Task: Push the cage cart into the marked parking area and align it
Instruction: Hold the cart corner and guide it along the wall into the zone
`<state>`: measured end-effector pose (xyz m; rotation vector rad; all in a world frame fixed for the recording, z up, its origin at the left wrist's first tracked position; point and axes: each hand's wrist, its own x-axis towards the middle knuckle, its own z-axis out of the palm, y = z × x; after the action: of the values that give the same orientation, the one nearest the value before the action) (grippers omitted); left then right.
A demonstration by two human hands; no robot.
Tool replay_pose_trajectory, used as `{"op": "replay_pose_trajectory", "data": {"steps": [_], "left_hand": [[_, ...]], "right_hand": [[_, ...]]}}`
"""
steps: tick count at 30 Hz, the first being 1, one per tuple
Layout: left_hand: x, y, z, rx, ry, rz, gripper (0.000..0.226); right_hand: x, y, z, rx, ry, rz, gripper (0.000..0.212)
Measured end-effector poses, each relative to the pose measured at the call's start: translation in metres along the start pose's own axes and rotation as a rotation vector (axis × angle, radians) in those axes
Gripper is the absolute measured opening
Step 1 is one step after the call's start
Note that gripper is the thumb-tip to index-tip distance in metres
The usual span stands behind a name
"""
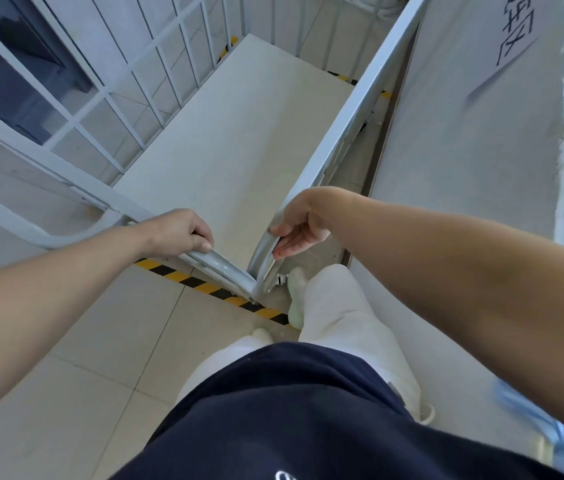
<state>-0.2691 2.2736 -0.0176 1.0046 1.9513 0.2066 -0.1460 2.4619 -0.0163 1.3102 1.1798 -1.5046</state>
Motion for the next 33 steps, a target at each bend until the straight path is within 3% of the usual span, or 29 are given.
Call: {"op": "replay_pose_trajectory", "data": {"steps": [33], "left_hand": [[0.011, 0.01, 0.005, -0.084, 0.069, 0.015, 0.016]], "right_hand": [[0.003, 0.004, -0.021, -0.011, 0.001, -0.046, 0.016]]}}
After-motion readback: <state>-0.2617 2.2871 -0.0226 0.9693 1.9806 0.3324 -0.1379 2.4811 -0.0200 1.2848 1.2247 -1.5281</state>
